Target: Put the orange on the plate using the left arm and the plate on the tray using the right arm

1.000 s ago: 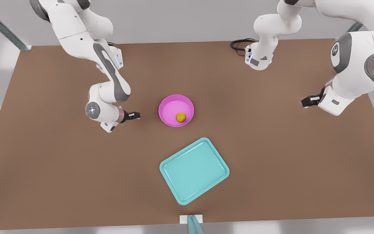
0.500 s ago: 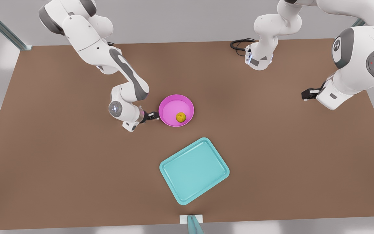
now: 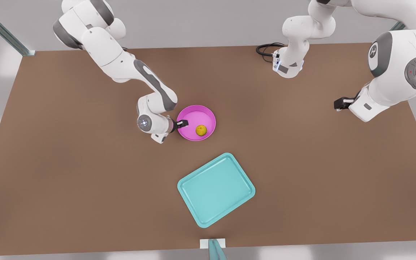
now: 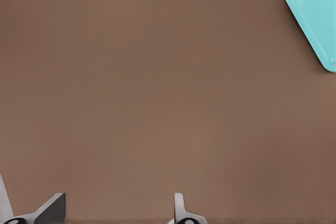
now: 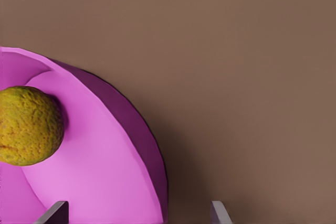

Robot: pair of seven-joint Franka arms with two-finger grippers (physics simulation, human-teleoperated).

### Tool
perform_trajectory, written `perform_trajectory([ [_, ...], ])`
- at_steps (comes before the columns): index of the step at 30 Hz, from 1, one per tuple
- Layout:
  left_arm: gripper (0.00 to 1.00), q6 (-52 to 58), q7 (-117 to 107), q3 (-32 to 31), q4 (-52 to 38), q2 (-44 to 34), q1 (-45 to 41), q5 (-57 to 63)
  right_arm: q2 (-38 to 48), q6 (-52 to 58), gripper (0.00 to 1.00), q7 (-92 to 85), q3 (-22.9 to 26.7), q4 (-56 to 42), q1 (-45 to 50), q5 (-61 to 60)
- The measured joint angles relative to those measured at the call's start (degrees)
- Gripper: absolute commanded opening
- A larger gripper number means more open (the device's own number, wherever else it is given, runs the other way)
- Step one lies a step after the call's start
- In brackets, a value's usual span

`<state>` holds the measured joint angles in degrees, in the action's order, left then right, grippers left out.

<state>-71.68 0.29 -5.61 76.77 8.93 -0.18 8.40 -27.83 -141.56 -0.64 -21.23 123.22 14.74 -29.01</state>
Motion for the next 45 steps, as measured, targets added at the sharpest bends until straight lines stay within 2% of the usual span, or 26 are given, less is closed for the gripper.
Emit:
perform_trajectory([
  [1, 1.00, -0.01, 0.13, 0.00, -0.01, 0.01, 0.00, 0.00, -0.43, -0.01, 0.66, -0.22, -0.19, -0.32, 0.02, -0.18],
  [2, 1.00, -0.01, 0.25, 0.00, -0.02, -0.02, 0.00, 0.00, -0.82, 0.01, 0.63, -0.54, -0.29, -0.57, 0.02, -0.46],
  [7, 1.00, 0.06, 0.80, 0.00, -0.09, -0.08, 0.00, -0.03, -3.70, 0.16, 0.61, -0.80, -0.37, -2.23, 0.02, -0.11],
  [10, 1.00, -0.05, 1.06, 0.00, -0.10, 0.11, 0.00, -0.06, -4.23, 0.24, 0.51, -0.90, -0.46, -2.34, 0.01, -0.07],
  [12, 1.00, -0.10, 1.21, -0.01, -0.10, 0.15, 0.00, -0.07, -4.09, 0.32, 0.47, -0.93, -0.59, -2.35, 0.02, -0.05],
  [15, 1.00, -0.16, 1.41, 0.00, -0.10, 0.12, 0.00, -0.07, -3.75, 0.76, 0.23, -1.05, -0.80, -2.61, -0.06, -0.15],
  [16, 1.00, -0.17, 1.47, -0.02, -0.10, 0.12, 0.01, -0.08, -3.67, 1.09, 0.21, -1.15, -0.85, -2.95, -0.10, -0.23],
  [24, 1.00, -0.22, 1.85, -0.01, -0.10, 0.03, -0.01, -0.08, -0.31, 4.61, 0.21, -2.10, -1.17, -5.97, -1.79, -0.50],
  [27, 1.00, -0.23, 1.95, -0.04, -0.10, 0.01, 0.02, -0.08, 0.35, 6.22, 0.21, -2.39, -0.73, -10.42, -3.93, -0.73],
  [30, 1.00, -0.20, 2.03, -0.06, -0.18, 0.16, -0.01, -0.08, -0.86, 7.67, 0.21, -2.57, 2.09, -16.78, -6.20, -0.94],
  [35, 1.00, -0.07, 2.15, -0.08, -0.17, 0.13, -0.02, -0.08, -7.77, 8.93, 0.21, -2.58, 8.51, -30.65, -6.36, -2.42],
  [45, 1.00, 0.08, 2.34, -0.07, -0.16, -0.07, -0.01, -0.08, -26.17, 8.76, 0.21, 4.57, 12.75, -58.39, 4.03, -2.79],
])
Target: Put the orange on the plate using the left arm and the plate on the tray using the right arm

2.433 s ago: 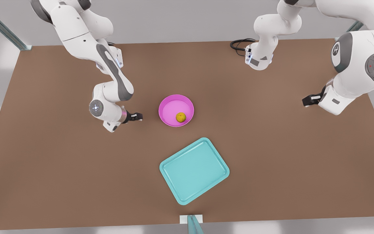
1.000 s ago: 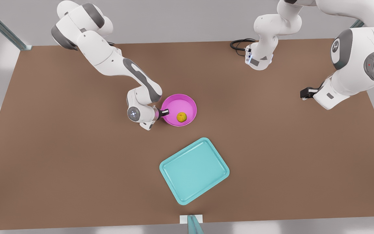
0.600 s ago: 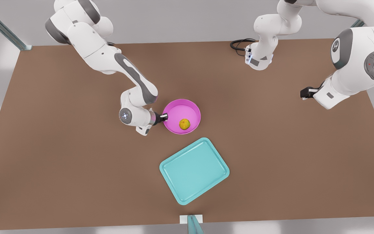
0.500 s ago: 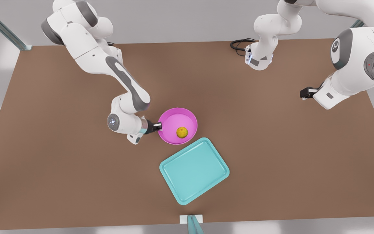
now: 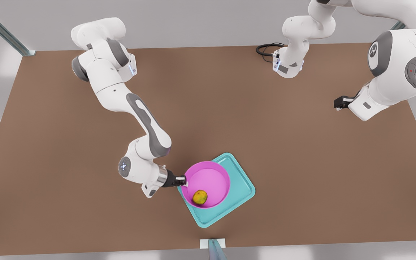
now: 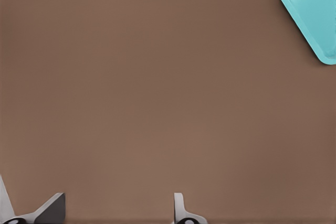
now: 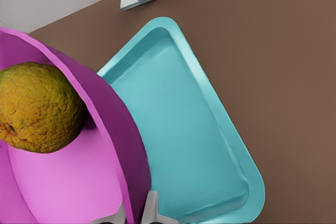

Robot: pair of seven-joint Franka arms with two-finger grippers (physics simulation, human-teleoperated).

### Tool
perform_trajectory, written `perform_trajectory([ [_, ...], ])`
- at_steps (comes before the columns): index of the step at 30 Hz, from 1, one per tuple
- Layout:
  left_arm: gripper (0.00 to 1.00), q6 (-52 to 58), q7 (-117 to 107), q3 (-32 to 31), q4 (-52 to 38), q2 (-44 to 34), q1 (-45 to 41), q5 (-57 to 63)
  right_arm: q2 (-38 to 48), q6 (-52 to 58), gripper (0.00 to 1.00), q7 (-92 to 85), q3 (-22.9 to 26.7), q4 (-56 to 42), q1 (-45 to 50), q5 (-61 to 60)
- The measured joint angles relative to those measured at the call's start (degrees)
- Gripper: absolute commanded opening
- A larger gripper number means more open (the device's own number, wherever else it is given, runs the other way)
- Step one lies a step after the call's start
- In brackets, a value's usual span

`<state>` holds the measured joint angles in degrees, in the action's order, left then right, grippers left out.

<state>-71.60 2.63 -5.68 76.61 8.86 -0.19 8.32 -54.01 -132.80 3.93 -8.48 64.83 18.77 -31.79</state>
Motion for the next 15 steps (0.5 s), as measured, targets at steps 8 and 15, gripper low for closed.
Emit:
perform_trajectory([
  [8, 1.00, 0.00, 0.07, 0.00, -0.02, 0.08, 0.02, 0.00, -5.57, -3.06, 1.00, 7.20, 0.36, -6.02, 4.01, 0.43],
  [15, 1.00, -0.07, 0.10, -0.03, -0.03, 0.16, 0.01, 0.00, 8.54, 0.97, 1.00, 11.33, 3.92, 5.64, -0.45, 9.50],
])
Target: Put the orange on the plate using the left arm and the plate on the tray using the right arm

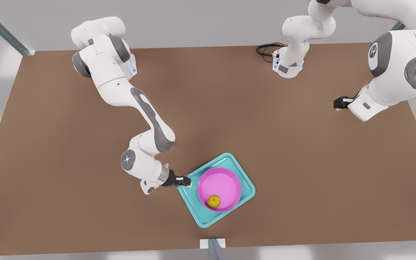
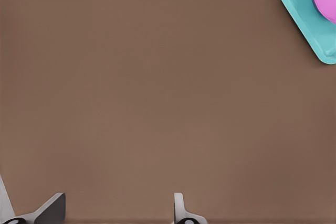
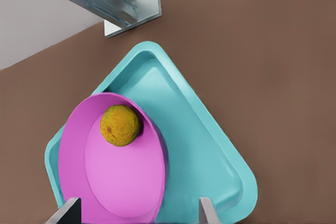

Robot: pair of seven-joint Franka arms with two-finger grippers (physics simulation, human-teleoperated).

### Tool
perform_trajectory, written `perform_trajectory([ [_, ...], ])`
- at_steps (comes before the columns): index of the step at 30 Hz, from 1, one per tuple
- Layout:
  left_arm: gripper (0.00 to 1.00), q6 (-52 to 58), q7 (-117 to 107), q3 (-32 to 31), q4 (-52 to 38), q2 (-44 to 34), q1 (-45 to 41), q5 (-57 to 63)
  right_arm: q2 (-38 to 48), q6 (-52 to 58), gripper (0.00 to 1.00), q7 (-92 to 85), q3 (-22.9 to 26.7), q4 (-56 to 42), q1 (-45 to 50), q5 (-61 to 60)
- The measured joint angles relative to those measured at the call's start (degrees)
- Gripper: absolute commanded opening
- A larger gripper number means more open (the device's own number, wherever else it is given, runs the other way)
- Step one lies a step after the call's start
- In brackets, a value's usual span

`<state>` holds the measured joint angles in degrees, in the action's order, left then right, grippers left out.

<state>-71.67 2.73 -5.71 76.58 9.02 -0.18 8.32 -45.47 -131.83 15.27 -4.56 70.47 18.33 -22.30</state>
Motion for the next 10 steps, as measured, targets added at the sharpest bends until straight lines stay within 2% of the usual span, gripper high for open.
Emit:
perform_trajectory([
  [3, 1.00, 0.04, 0.00, -0.20, -0.13, -0.05, -0.01, 0.03, 15.86, 16.69, 1.00, -2.14, 0.71, 4.03, -12.09, 13.37],
  [5, 1.00, 0.06, 0.00, -0.24, -0.17, 0.02, -0.11, 0.06, 31.42, 25.40, 1.00, -3.83, 0.75, 11.97, -17.88, 20.12],
  [7, 1.00, 0.07, -0.01, -0.25, -0.17, 0.08, -0.12, 0.07, 43.24, 31.77, 1.00, -5.59, 0.80, 18.40, -22.25, 23.85],
  [10, 1.00, 0.09, -0.03, -0.25, -0.18, 0.17, -0.08, 0.08, 48.73, 38.30, 1.00, -7.90, 0.75, 21.65, -27.63, 26.68],
])
